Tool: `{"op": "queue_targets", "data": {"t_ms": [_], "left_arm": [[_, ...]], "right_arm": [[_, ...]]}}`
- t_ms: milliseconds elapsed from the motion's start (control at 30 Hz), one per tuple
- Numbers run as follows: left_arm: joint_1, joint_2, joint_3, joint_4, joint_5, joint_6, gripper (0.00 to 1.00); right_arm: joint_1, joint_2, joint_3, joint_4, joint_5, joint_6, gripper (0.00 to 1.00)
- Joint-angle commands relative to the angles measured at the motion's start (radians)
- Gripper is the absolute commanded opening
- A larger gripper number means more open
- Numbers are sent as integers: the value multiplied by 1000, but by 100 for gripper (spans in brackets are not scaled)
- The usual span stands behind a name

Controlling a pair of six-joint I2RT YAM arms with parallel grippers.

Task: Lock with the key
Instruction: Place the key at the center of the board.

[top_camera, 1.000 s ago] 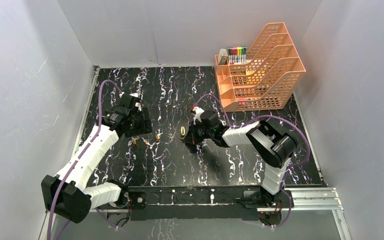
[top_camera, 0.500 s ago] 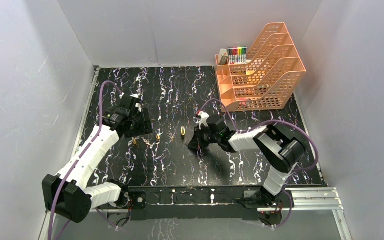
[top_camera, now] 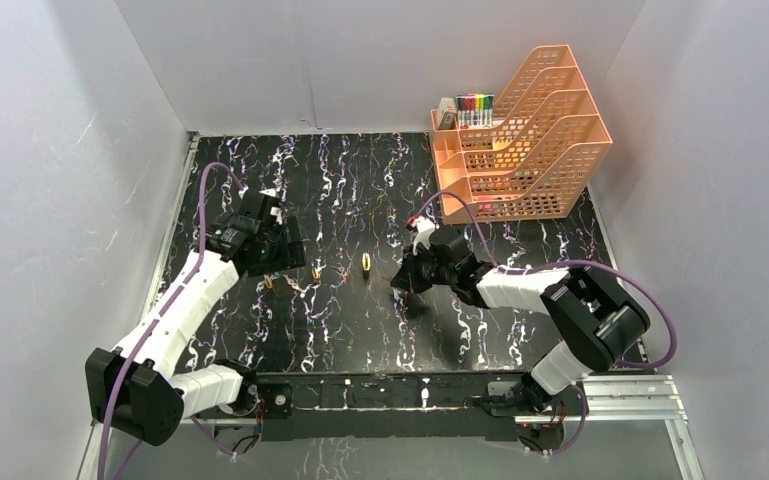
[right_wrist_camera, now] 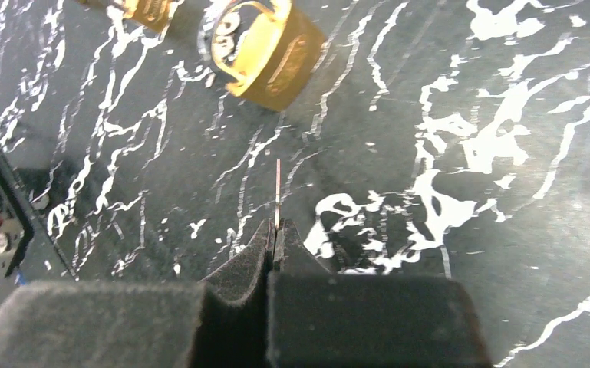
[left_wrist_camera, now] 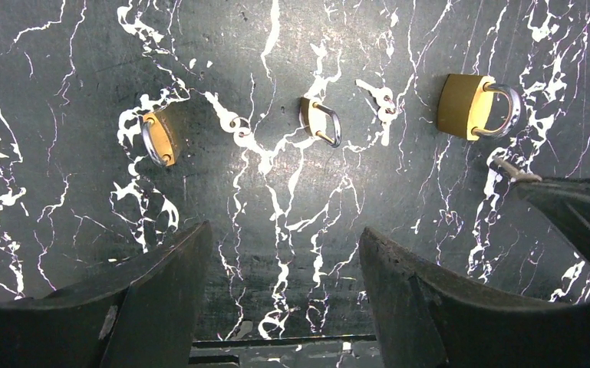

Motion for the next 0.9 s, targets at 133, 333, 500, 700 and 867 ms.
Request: {"op": "queue_targets", "data": {"t_ms": [133,333,500,700,867], "left_arm": [[14,-37,-3,-27,-12,35,70],[19,-35,1,-23,-6,39,70],[19,-34,5,-31,-6,45,70],[23,-34,2,-26,-5,50,70],[23,-23,0,-15,11,46,70]], "right_arm": [[-79,44,102,-30,32,-38,0],[-94,121,192,-66,-6,-59,0],[-95,158,212,-72,-9,-55,0],[-94,162,202,-69,6,-50,2],[-97,171,211,-81,9,-55,18]]}}
